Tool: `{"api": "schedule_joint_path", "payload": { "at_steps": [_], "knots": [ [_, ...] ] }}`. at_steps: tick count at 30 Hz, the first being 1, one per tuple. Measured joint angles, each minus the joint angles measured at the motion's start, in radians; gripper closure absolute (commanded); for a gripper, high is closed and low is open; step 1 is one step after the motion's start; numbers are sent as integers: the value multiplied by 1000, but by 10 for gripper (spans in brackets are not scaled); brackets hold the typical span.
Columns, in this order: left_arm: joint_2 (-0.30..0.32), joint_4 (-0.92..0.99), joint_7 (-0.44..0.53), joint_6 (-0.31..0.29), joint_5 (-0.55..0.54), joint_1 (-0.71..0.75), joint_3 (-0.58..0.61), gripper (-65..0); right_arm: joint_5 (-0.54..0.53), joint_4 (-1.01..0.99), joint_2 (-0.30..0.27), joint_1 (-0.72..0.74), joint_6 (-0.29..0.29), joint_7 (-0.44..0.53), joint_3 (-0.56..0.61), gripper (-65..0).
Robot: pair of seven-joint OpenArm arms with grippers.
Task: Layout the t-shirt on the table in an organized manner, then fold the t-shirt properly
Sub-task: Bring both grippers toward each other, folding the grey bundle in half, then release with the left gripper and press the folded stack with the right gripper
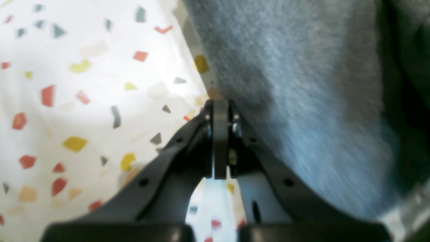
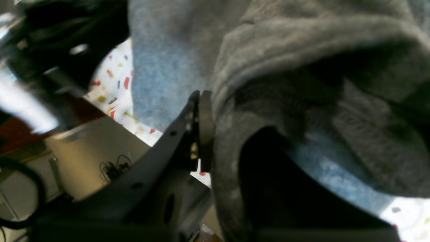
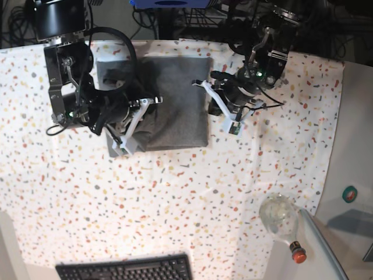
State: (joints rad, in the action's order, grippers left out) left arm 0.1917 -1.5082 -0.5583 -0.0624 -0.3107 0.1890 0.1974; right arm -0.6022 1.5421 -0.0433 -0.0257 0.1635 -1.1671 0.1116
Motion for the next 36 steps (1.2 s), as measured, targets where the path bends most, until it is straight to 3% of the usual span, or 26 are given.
{"api": "schedule_joint_path", "payload": {
  "at_steps": [1,4,8,11,14,17,19,25,27,29,31,33,34,36],
  "knots": [
    [2,-33,-51,3,2,15,-36,0,-3,0,1,-1,-14,1,1,-20],
    [48,-122,-183,3,7,43,-137,0,-5,0,5,-2,-65,1,12,-156],
    [114,-187,-292,-7,11,93,-285,0,3,1,0,0,-86,11,63,-240],
    [130,-186,-299,-115,8,148,-438,0,-3,0,0,18,-124,63,148,-288],
    [134,-159,-294,-251,11,167,-618,0,-3,0,1,45,-178,85,224,-296],
    [136,-95,-291,-344,18,169,-753,0,-3,-2,-12,77,-243,95,317,-297],
    [130,-53,-298,-367,15,174,-816,0,-3,-2,-14,101,-284,107,378,-297],
    [130,8,-299,-369,15,162,-911,0,-3,-38,-2,167,-307,101,566,-293],
    [130,23,-291,-369,11,160,-915,0,-10,12,3,177,-311,96,615,-291],
    [127,32,-292,-376,11,162,-914,0,-19,154,-29,164,-314,103,612,-291],
    [129,32,-295,-376,15,164,-916,0,-37,338,-98,117,-337,119,543,-257],
    [133,32,-291,-375,13,161,-916,0,-16,468,-164,18,-455,118,401,-120],
    [137,33,-291,-376,11,160,-916,0,-5,478,-182,-23,-486,124,333,-35],
    [135,32,-288,-377,-2,158,-942,0,-1,435,-181,-86,-497,175,215,0]
  ]
}}
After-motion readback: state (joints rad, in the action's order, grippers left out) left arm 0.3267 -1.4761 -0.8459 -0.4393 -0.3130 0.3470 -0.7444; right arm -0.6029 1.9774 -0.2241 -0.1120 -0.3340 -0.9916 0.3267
